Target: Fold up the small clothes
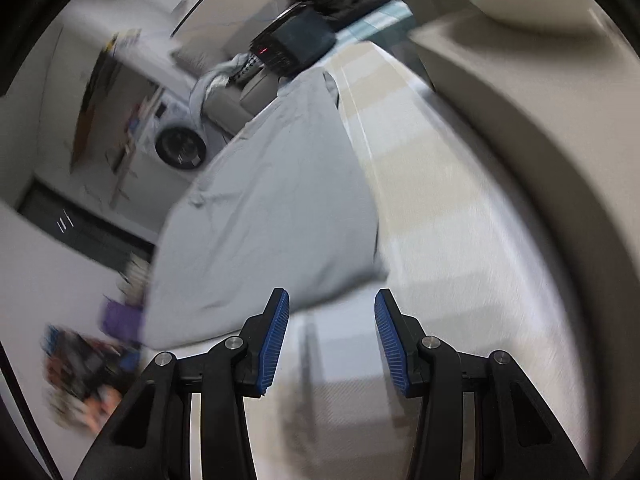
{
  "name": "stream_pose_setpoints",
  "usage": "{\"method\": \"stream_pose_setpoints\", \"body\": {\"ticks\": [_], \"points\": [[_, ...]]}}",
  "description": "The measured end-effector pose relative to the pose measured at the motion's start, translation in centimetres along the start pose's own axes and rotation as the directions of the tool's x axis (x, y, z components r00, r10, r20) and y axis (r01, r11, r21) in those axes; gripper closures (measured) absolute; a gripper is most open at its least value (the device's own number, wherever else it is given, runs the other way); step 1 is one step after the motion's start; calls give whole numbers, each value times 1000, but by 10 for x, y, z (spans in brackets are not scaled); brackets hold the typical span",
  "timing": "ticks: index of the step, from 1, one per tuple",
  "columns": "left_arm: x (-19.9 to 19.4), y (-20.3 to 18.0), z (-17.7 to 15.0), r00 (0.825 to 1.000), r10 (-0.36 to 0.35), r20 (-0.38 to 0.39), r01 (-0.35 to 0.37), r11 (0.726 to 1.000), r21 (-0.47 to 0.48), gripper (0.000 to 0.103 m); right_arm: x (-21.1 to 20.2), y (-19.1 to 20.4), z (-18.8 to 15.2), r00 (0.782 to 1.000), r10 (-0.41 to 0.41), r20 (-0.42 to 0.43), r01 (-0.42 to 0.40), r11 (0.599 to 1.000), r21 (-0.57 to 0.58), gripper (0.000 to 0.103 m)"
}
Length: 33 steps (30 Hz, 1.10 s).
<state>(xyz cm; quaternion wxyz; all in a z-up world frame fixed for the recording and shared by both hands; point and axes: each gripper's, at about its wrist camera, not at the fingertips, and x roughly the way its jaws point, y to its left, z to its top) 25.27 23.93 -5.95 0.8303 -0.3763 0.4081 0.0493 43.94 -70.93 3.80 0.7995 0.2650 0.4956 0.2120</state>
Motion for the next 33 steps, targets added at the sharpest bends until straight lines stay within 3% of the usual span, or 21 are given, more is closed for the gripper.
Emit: {"method": "stream_pose_setpoints", "body": {"ticks": [5,8,10,12,18,20,24,26,28,30,33], "points": [[23,-27,-30,985,-113,-128,113,994,-5,47,12,7,-14,992,126,-27,-122,985,124,52],[48,-32,-33,977,-130,-169,120,990,-69,44,29,10,-12,988,155,11,-153,961,230,50],[64,-34,-25,970,-222,-100,209,970,-125,40,33,11,-10,989,138,58,-149,946,289,50],[73,-34,-18,967,-250,-55,238,957,-166,41,36,9,-6,985,136,103,-163,928,335,50],[89,-44,-2,976,-218,18,215,944,-251,42,43,20,3,986,78,148,-124,936,329,50],[89,-44,0,981,-193,22,192,945,-264,49,43,25,5,986,49,162,-97,948,303,50],[86,-29,-2,987,-155,28,156,933,-325,73,44,32,5,986,3,166,-51,958,284,50],[79,-18,-4,990,-138,40,143,934,-328,80,43,31,5,985,-14,170,-34,960,278,55],[78,-12,-5,991,-128,43,135,937,-323,87,43,29,4,983,-53,173,1,957,291,80],[80,-10,-7,992,-112,50,122,938,-323,94,46,25,3,980,-95,173,36,948,316,95],[80,-12,-12,994,-91,59,105,945,-310,97,45,22,-2,978,-98,184,41,957,288,98]]}}
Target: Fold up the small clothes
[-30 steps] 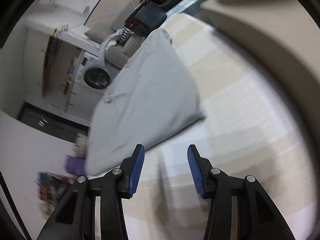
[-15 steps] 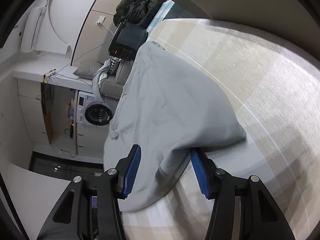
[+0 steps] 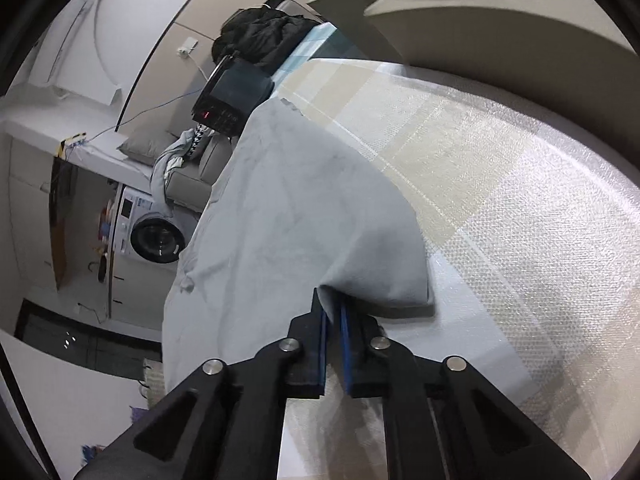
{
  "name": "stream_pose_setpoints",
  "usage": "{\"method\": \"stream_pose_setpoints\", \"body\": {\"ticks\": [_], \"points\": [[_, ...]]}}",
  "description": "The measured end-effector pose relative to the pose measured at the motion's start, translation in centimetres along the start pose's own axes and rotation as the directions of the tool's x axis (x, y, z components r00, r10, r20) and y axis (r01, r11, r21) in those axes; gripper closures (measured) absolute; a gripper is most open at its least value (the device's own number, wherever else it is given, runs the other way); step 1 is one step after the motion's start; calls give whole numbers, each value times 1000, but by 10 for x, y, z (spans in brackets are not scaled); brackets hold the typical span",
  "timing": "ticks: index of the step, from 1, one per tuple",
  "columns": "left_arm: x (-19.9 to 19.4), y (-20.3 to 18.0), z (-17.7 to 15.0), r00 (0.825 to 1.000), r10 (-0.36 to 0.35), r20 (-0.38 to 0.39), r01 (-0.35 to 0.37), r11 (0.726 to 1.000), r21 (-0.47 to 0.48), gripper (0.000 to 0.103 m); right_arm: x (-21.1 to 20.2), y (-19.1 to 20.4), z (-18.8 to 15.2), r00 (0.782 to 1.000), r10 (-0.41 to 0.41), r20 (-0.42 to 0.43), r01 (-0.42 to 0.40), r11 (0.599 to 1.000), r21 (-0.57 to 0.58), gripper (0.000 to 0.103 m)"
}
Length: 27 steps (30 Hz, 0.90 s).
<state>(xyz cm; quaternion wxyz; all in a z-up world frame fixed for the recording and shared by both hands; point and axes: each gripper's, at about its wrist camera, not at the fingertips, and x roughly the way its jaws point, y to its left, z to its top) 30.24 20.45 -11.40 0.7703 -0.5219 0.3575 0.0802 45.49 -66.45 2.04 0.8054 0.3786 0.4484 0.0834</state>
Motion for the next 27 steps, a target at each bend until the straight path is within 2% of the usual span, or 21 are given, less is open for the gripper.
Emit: {"method": "stream_pose_setpoints", "body": {"ticks": [6,9,12,15,17,19,20,21,22,23,24,27], "points": [[-26,8,-21,999,24,22,-25,998,63,102,-18,-16,-9,1000,13,-11,-14,999,-37,99],[-60,16,-43,997,57,58,-64,989,135,103,-39,-26,-21,1000,16,-4,-16,998,-66,101],[-95,34,-61,995,72,76,-83,984,157,103,-68,-39,-40,999,36,-2,-36,995,-93,101],[-120,54,-75,996,74,51,-82,981,174,103,-88,-49,-55,1000,-19,7,20,990,-142,101],[-128,61,-77,997,63,38,-69,983,172,103,-90,-55,-53,999,17,-38,-21,993,-116,98],[-129,60,-74,997,63,36,-68,983,171,103,-94,-61,-49,999,30,-33,-32,997,-68,90],[-129,60,-72,998,50,29,-55,984,169,102,-94,-58,-47,999,28,-34,-31,996,-87,86],[-126,57,-70,999,39,14,-40,984,172,94,-93,-55,-45,999,23,-39,-27,995,-97,79],[-121,54,-66,999,39,5,-39,983,177,88,-89,-53,-43,998,32,-54,-37,995,-94,68],[-116,51,-63,999,48,3,-48,982,182,74,-87,-52,-42,997,41,-62,-47,995,-91,64],[-110,49,-56,998,62,6,-62,984,168,66,-85,-50,-37,997,54,-54,-59,994,-91,61],[-96,44,-40,999,47,9,-48,990,132,61,-77,-44,-24,999,32,-23,-35,994,-100,61]]}}
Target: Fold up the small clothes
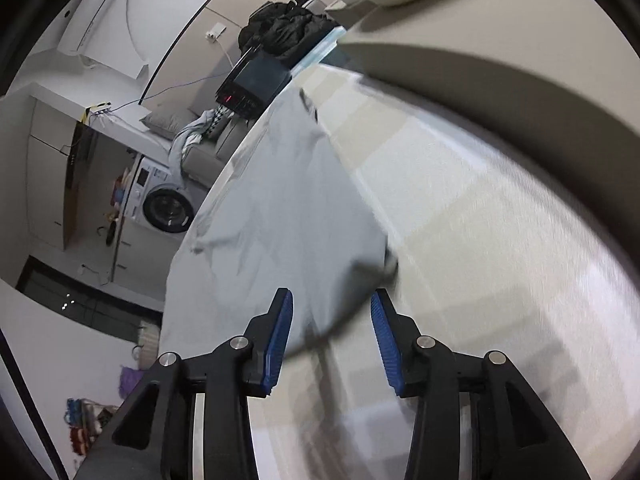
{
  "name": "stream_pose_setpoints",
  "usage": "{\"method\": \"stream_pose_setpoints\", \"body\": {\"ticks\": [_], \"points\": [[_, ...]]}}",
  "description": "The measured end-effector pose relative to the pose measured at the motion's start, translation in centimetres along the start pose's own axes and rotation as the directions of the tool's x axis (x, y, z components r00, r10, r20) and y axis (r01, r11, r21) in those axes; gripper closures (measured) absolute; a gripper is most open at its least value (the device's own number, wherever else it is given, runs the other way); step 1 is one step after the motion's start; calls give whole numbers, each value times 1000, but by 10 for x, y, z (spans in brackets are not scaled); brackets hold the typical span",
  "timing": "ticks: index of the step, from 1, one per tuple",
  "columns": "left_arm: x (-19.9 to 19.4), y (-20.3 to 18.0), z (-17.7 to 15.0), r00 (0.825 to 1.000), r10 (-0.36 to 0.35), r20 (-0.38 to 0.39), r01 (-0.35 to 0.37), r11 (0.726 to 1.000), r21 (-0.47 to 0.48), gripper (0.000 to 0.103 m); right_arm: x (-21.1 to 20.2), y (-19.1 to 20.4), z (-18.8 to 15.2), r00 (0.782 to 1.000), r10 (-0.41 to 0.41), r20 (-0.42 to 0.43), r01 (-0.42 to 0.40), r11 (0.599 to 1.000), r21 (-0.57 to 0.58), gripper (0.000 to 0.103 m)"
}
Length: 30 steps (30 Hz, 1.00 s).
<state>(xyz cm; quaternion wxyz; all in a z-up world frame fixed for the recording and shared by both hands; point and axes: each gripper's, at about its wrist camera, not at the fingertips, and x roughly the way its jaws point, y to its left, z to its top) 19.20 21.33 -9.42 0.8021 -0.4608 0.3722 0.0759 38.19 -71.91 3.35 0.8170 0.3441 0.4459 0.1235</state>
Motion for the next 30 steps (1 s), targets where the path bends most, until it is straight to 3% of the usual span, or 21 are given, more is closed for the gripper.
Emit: {"method": "stream_pose_setpoints", "body": {"ticks": [2,4,5,7,8,9,12,15,16,18,20,22,27,28,30], "points": [[8,-4,10,1000,-8,-2,8,1000,-9,61,10,3,13,1000,-15,13,16,1000,-9,72],[16,-11,18,1000,-7,5,7,1000,-6,61,22,5,22,999,-52,10,53,998,-29,91],[19,-13,21,1000,-12,11,12,1000,-7,61,29,7,27,999,-51,5,51,998,-42,92],[24,-18,25,1000,-8,21,8,1000,16,73,35,10,37,996,-79,31,81,995,-65,93],[25,-20,26,999,10,30,-11,999,41,86,37,12,43,994,-101,45,104,992,-77,93],[25,-21,26,999,18,35,-20,998,53,92,39,13,49,991,-120,53,124,989,-80,93],[30,-21,26,999,51,5,-51,994,94,92,41,8,59,993,-117,13,117,990,-76,85],[25,-18,24,996,87,-22,-83,987,134,91,27,10,58,988,-153,20,154,979,-134,55],[21,-20,26,995,104,-15,-100,984,149,89,17,12,56,987,-148,55,155,976,-153,55],[13,-26,31,993,118,10,-118,976,185,76,4,22,54,985,-145,89,161,966,-203,55],[3,-40,36,992,110,56,-120,966,227,68,-3,38,56,988,-121,99,141,960,-243,52],[-2,-62,45,990,103,94,-125,953,277,63,-2,62,60,991,-87,104,114,950,-290,41],[11,-120,62,997,25,69,-47,941,337,38,18,124,76,997,-25,79,53,924,-378,36],[18,-139,65,997,21,75,-48,924,380,34,26,138,81,997,-20,74,47,918,-393,33],[31,-169,66,997,12,81,-48,885,462,10,39,158,90,999,5,51,16,910,-415,31]]}}
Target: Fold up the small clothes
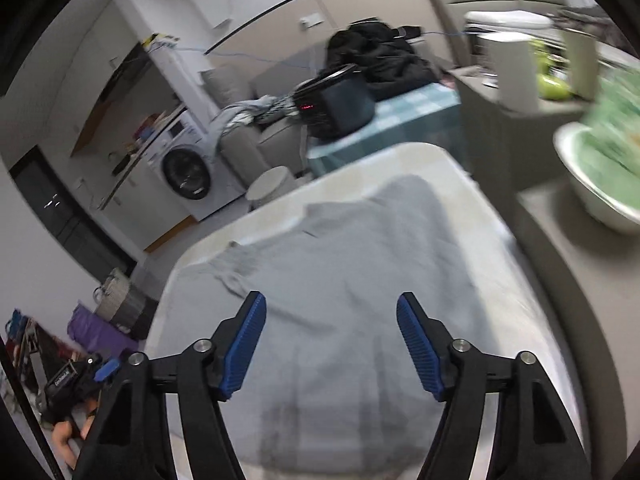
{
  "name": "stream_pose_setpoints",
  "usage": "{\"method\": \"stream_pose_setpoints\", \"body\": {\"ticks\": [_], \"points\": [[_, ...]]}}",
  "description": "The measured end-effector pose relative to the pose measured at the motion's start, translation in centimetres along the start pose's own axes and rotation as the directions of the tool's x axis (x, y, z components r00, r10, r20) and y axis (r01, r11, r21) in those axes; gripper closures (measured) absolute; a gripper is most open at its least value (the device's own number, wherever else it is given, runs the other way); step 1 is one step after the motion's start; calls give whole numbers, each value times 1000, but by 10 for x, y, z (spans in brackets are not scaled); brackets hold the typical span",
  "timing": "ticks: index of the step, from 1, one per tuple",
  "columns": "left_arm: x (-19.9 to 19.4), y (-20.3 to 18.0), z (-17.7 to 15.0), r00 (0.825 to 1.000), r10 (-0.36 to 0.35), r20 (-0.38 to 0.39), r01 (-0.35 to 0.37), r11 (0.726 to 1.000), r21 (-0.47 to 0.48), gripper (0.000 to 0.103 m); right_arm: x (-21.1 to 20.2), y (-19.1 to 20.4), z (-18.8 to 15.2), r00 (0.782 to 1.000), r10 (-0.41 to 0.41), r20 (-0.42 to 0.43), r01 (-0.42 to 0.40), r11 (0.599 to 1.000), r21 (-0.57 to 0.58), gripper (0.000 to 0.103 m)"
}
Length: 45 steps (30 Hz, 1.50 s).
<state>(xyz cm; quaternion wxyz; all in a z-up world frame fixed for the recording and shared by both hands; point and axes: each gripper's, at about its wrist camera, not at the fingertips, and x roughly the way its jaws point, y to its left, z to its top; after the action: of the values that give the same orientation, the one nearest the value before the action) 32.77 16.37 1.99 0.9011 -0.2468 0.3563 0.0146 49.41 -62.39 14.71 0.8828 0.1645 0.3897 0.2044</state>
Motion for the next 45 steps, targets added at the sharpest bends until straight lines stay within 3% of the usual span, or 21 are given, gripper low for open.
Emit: {"method": "stream_pose_setpoints", "body": {"ticks": [2,5,9,13,17,20,21,24,25,28,29,32,34,36,39,42,45], "points": [[18,-20,10,1000,9,-5,-9,997,78,1,21,12,17,1000,-12,-9,12,999,-32,31],[47,-36,21,1000,19,-6,-18,991,133,1,56,11,43,996,-85,-15,84,995,-56,31],[87,-17,16,999,-37,-15,38,998,58,1,107,-21,72,975,-201,-95,198,979,-41,31],[107,9,11,999,6,-33,-6,1000,19,1,146,-41,89,937,-328,-123,314,942,-120,31],[110,28,13,1000,-2,-5,2,999,-40,1,165,-34,95,928,-351,-126,320,923,-213,31],[115,33,11,1000,3,-9,-4,999,-45,1,187,-22,88,921,-347,-176,287,912,-291,31],[115,33,10,1000,8,-13,-8,999,-42,1,196,-19,85,913,-364,-186,294,900,-321,34],[117,36,9,1000,13,-15,-13,999,-42,1,213,-12,78,886,-430,-176,333,852,-404,91],[116,38,10,1000,16,-12,-16,999,-44,1,211,-12,79,885,-442,-149,353,843,-405,99],[114,43,11,1000,26,-5,-26,998,-61,1,196,-11,87,913,-400,-86,342,861,-375,100],[114,47,11,1000,27,-5,-27,997,-75,1,194,-11,90,912,-405,-69,353,859,-371,102],[115,53,12,1000,28,-11,-29,995,-96,1,195,-8,96,914,-395,-88,338,864,-374,101],[114,56,12,1000,27,-12,-28,994,-103,1,197,4,92,940,-316,-131,243,886,-394,89],[113,55,12,1000,24,-12,-25,994,-107,1,199,21,84,943,-310,-120,223,859,-460,76],[113,54,10,1000,21,-18,-23,994,-108,1,204,43,71,962,-207,-181,95,868,-488,59],[115,55,10,1000,20,-23,-23,994,-111,1,210,67,58,968,-134,-213,7,859,-511,56],[116,58,10,999,14,-29,-17,993,-121,1,223,90,48,962,-122,-245,-41,820,-570,53]]}}
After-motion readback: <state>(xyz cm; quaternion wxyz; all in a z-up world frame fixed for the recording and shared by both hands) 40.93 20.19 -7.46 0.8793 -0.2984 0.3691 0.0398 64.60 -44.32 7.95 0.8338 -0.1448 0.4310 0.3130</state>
